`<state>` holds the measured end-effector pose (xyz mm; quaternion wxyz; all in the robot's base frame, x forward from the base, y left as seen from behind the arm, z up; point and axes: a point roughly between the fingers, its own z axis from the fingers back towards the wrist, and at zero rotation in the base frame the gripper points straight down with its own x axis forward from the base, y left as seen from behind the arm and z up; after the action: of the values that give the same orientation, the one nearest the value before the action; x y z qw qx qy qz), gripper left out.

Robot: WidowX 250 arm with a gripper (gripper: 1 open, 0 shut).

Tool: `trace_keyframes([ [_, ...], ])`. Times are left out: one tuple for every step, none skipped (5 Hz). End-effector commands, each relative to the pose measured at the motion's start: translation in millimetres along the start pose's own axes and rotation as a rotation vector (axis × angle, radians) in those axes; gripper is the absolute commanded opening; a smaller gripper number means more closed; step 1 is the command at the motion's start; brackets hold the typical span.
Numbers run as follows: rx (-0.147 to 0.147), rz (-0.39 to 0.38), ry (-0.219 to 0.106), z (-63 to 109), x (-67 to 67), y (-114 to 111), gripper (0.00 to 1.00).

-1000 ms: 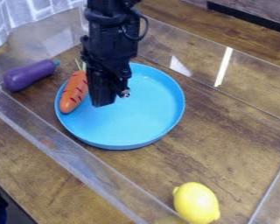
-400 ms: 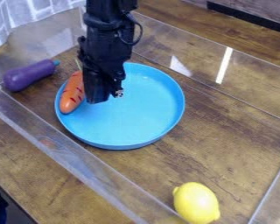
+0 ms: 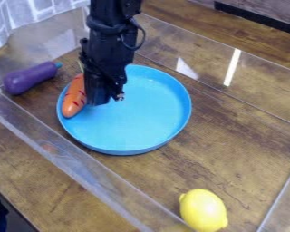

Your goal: Move the carrot to the left side

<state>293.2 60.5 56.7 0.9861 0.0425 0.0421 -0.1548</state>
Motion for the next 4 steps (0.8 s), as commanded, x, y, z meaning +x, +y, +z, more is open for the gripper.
trace_keyframes([
  [0.043, 0.024, -0.041, 11.5, 6.2, 18, 0.0],
  [0.062, 0.023, -0.032, 9.7, 7.5, 25, 0.0],
  [0.08, 0.02, -0.023, 7.9, 9.0, 32, 0.0],
  [0.1, 0.017, -0.013, 6.4, 10.2, 39, 0.0],
])
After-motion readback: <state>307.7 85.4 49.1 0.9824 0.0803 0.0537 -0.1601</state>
